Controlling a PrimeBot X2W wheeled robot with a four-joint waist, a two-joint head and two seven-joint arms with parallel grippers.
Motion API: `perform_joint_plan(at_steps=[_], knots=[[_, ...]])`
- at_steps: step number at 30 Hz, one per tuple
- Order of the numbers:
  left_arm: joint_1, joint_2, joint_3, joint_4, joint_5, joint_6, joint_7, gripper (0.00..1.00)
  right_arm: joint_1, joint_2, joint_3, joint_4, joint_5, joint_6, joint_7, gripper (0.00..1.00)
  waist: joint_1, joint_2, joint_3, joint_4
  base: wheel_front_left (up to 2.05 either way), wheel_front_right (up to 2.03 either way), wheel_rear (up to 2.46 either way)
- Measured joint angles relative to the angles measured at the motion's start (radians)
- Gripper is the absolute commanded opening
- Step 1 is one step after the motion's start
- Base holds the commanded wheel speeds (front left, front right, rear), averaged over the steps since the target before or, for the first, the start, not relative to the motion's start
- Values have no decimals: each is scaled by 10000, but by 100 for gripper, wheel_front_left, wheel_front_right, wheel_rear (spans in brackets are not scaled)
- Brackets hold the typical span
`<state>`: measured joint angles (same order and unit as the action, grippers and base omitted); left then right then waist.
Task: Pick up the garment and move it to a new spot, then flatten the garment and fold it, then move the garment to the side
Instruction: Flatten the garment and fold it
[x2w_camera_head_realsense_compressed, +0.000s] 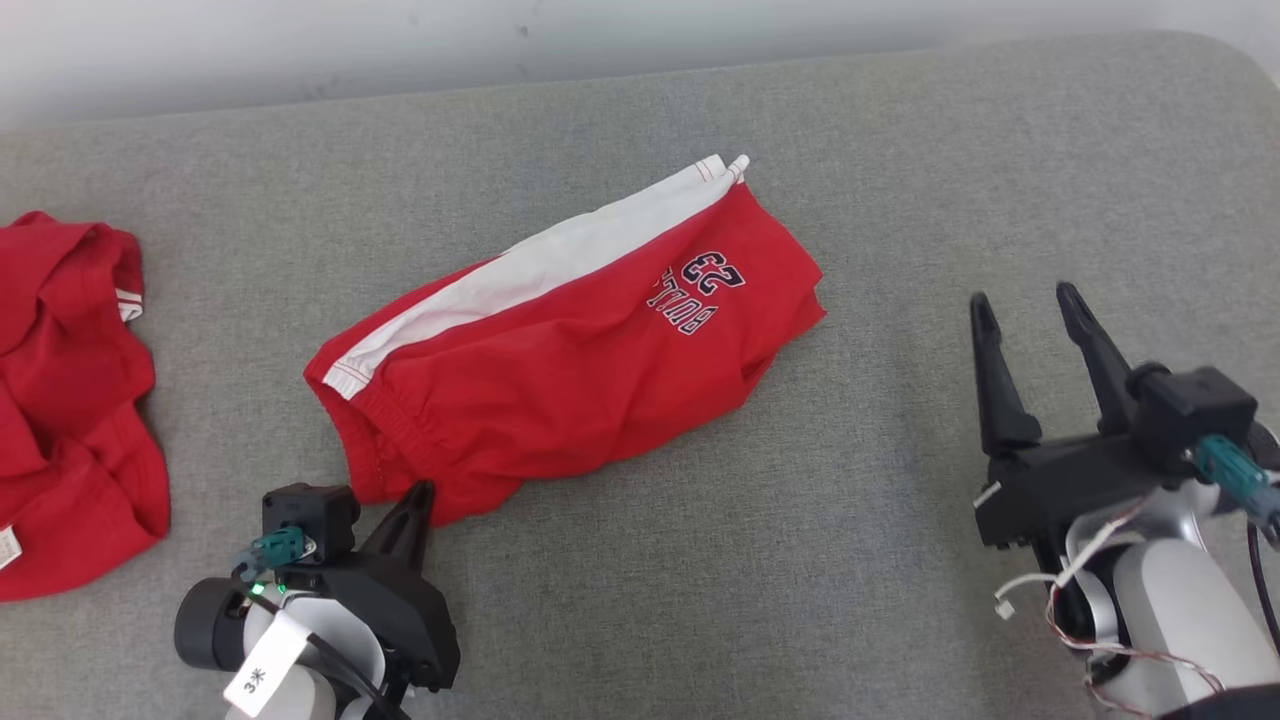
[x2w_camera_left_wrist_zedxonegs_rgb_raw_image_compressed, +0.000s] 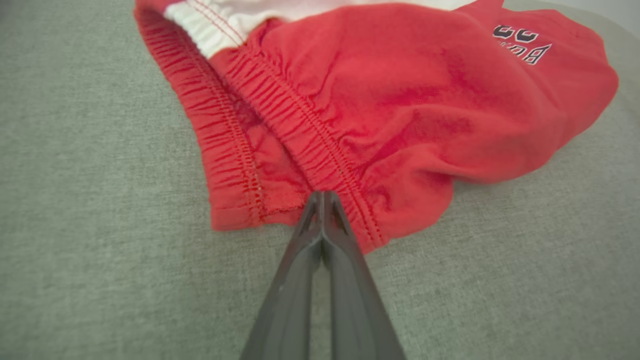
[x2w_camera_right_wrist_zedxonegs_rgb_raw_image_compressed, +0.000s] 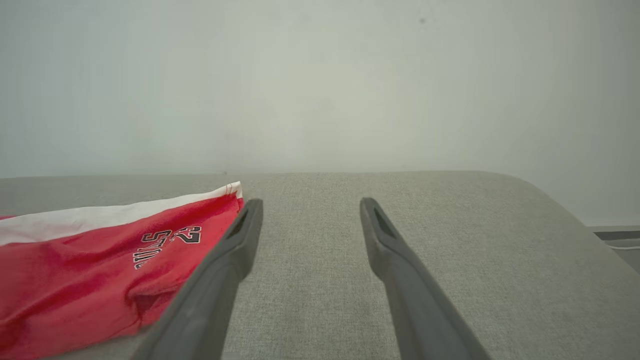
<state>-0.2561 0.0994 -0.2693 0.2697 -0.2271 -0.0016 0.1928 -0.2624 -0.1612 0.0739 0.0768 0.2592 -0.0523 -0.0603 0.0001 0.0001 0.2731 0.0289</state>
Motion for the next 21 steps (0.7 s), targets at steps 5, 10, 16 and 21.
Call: perform_joint_plan(at_steps=[5,10,16,21], knots=[[-91,-31,-73,92,-13,-4,17,0,-403,-190,280,161,-165,224,360,100,0,0,32,98,0,0,0],[-251,-59,-88,125,-13,-73,17,0,-803,-370,709,635,-230,654,1139,100,0,0,76,276,0,0,0],[-416,-119,-159,150,-13,-75,-12,0,-1431,-568,1091,1536,-228,1099,2151,100,0,0,126,493,0,0,0],[-452,-178,-270,150,-15,-84,-21,0,-2209,-562,1122,2169,-38,1235,2805,100,0,0,225,640,0,0,0]])
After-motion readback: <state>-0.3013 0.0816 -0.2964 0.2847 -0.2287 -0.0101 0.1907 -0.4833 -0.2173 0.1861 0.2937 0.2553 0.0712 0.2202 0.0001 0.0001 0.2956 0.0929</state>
